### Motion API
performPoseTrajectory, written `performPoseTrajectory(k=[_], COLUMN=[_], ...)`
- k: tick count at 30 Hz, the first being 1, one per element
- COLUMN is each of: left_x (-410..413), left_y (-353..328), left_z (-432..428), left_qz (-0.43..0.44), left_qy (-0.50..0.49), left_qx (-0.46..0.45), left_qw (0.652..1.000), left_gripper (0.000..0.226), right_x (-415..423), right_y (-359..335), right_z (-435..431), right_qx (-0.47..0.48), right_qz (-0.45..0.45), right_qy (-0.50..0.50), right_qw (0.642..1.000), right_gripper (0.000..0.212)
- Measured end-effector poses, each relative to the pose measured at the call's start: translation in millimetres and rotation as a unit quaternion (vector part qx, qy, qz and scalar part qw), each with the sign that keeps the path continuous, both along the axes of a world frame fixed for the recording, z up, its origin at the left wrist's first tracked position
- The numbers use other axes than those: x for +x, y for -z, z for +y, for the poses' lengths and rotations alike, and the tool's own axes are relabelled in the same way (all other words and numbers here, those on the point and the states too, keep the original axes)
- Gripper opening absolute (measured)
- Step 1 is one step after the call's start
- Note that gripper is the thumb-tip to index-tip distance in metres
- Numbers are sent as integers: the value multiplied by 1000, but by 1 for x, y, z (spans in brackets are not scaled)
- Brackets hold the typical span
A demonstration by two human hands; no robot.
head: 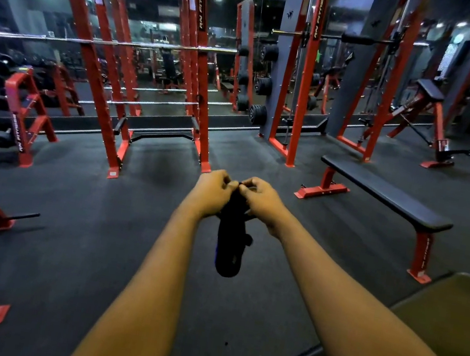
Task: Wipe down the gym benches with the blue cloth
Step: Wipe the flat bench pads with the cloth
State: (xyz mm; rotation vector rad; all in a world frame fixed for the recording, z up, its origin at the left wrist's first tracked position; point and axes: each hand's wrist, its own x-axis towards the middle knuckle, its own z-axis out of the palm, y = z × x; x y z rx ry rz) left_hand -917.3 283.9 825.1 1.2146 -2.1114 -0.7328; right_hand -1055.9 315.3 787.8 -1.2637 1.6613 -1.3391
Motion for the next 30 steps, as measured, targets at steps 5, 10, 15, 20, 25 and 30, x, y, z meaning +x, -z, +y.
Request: performPoseTrajectory(k=[5,10,15,20,25,30], left_x=[-26,-72,-137,-238,-359,-470], left_y=[-2,12,35,47,40,27], left_z=[16,19,22,52,102,150], left_qz=[115,63,-195,-137,-137,-118], left_qy=[114,115,162,234,313,342], left_qx=[115,34,48,82,77,39], left_qw=[980,991,966,959,937,932], left_gripper=[22,39,42,18,12,13], right_x=[-36,-87,-177,-287,-400,-495], right_y=[-3,-4,-1,15,38,42], right_z=[33,67,119,190,262,318], right_qx=[-13,-12,-22,16,69,93], right_qz=[15,29,-34,-45,-60,-23], right_qy=[39,64,112,220,267,231], right_qw=[999,997,993,974,959,968], right_gripper=[27,24,35,31,24,14])
